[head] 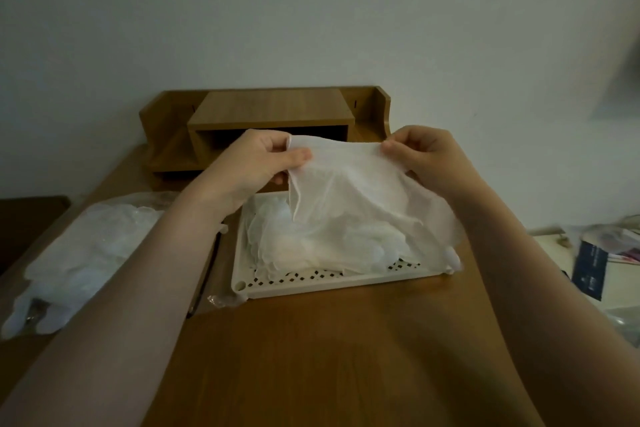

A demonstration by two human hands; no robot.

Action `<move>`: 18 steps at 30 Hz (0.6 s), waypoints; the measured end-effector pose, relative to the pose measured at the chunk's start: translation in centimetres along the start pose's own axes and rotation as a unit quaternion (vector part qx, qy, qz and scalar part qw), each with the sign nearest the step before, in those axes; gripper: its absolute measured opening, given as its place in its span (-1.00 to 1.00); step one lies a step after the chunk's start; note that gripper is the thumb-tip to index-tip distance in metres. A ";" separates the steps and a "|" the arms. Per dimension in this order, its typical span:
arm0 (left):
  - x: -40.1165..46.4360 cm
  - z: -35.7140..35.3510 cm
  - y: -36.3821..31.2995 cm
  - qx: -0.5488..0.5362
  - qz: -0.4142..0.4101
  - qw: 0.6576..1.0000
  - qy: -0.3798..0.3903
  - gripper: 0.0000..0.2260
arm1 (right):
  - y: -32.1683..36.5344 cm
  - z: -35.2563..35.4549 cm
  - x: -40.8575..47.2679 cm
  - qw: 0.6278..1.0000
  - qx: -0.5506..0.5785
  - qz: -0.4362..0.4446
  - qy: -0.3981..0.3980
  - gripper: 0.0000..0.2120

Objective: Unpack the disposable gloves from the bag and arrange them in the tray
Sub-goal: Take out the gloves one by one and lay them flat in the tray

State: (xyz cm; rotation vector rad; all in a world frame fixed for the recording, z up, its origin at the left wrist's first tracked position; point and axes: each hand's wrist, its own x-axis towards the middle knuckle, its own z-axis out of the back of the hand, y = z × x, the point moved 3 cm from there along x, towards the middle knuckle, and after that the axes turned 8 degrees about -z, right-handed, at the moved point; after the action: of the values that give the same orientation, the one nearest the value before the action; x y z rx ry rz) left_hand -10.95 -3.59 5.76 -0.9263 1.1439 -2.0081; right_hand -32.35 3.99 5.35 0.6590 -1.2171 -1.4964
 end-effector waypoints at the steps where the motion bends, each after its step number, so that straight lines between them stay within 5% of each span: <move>1: 0.5 -0.2 0.1 0.008 -0.003 1.000 0.001 -0.90 | -0.4 0.4 0.6 1.000 0.013 -0.015 0.023 -0.88; 4: 2.0 -0.7 0.8 0.035 0.001 0.999 -0.002 -0.83 | -1.8 1.2 2.5 0.991 -0.084 -0.044 0.099 -0.81; 7: 3.8 -1.0 1.6 0.061 0.017 0.998 -0.002 -0.82 | -3.0 1.8 4.6 0.972 -0.213 -0.051 0.087 -0.70; 14: 6.1 -1.4 -0.4 -0.013 -0.054 0.997 -0.043 -0.86 | -0.7 3.7 6.1 0.994 -0.042 0.019 -0.096 -0.93; 18: 3.9 -0.8 1.9 0.106 -0.072 0.992 -0.020 -0.79 | -1.5 2.1 4.1 0.980 -0.168 0.088 -0.064 -0.94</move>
State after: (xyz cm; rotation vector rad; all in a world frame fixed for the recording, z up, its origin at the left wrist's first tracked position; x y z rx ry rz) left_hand -13.40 -7.17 4.76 -0.9566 0.8419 -2.1675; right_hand -35.98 0.78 5.41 0.2264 -1.0519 -1.5636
